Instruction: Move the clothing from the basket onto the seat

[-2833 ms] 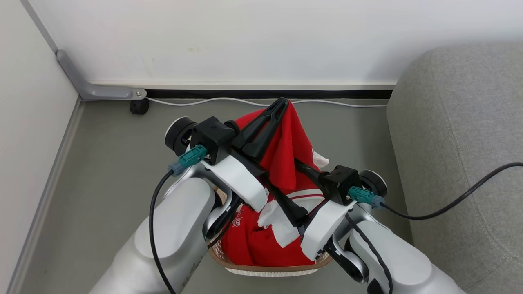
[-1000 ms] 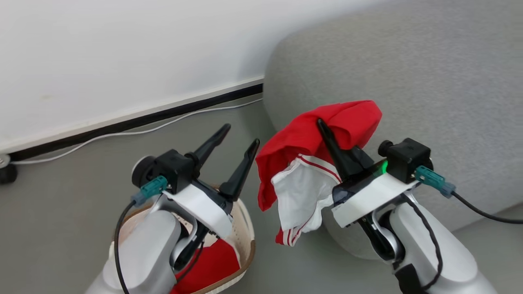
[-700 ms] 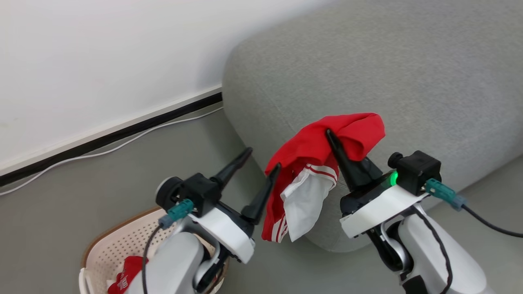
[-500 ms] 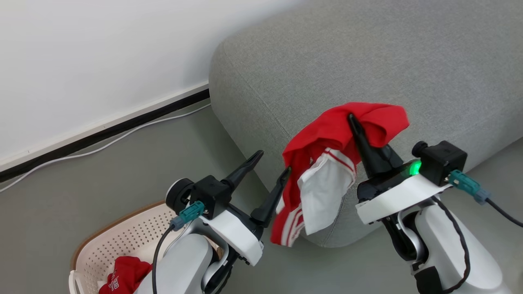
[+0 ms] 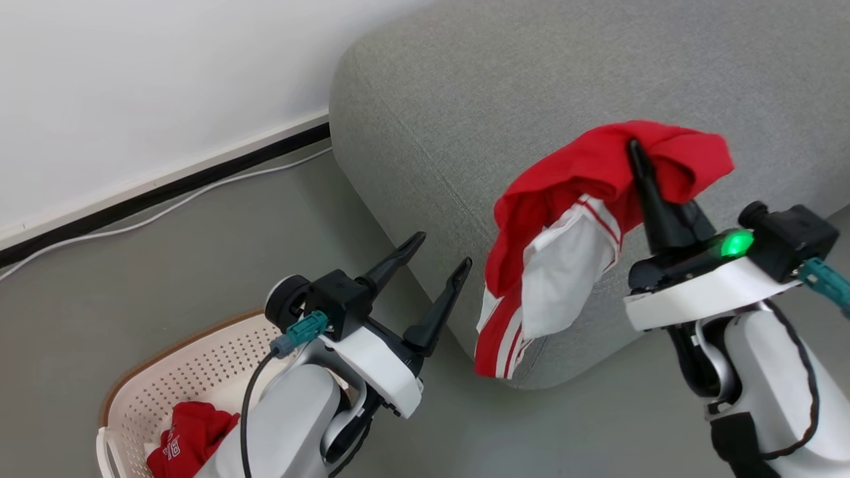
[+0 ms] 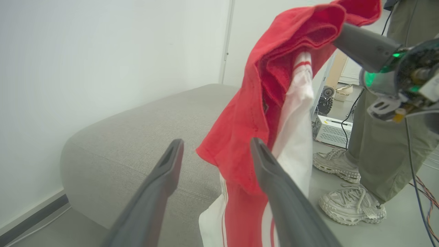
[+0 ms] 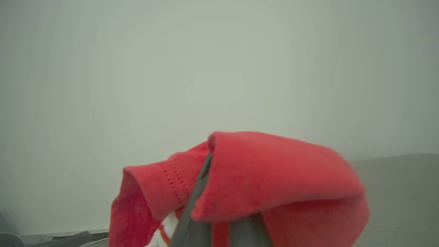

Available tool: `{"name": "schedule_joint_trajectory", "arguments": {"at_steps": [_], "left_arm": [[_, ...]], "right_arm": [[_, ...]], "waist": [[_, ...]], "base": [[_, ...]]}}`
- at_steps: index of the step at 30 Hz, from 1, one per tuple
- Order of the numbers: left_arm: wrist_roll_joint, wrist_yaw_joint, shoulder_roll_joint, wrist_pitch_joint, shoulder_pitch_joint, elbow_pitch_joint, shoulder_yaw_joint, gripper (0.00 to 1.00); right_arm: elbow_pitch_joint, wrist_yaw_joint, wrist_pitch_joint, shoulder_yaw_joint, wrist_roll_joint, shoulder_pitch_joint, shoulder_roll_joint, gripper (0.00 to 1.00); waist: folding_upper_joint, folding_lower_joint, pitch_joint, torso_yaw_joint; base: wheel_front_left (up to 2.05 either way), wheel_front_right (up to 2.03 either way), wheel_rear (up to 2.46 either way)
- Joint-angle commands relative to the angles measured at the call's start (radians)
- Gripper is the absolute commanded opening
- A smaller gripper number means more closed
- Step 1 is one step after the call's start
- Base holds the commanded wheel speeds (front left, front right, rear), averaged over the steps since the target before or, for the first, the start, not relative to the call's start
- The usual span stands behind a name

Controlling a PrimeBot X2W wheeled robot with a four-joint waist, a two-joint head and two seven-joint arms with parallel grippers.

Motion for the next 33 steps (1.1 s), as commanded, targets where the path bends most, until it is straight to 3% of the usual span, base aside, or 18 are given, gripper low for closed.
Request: {"name": "schedule_joint_trajectory", "arguments": {"at_steps": [1,15,27,33], "left_arm": [[-0.004,-0.001,0.014,-0.006,-0.050,-0.025,0.029,1.00],[0.021,-0.001,0.031,-0.006,-0.146,-0.022,-0.006,1.00],[0.060,-0.001,0.013,-0.006,-0.301,-0.001,-0.088,1.00],[0.069,-0.001,-0.004,-0.006,-0.363,0.003,-0.135,1.00]], "right_arm": [[-0.038,0.007,-0.006,0.000,-0.011,-0.026,-0.010,0.00],[-0.009,0.007,-0.006,-0.220,-0.048,-0.252,-0.148,0.00],[0.150,0.007,-0.006,-0.457,-0.106,-0.498,-0.286,0.00],[0.280,0.007,-0.006,-0.591,-0.164,-0.624,-0.392,0.00]], "waist": [[-0.0001,0.0000,0.008,0.001],[-0.0001,0.0000,0.195,0.075],[-0.0001,0.0000,0.446,0.174],[-0.0001,0.0000,0.557,0.247]], "base": [[0.00,0.00,0.00],[0.00,0.00,0.00],[0.00,0.00,0.00],[0.00,0.00,0.00]]}}
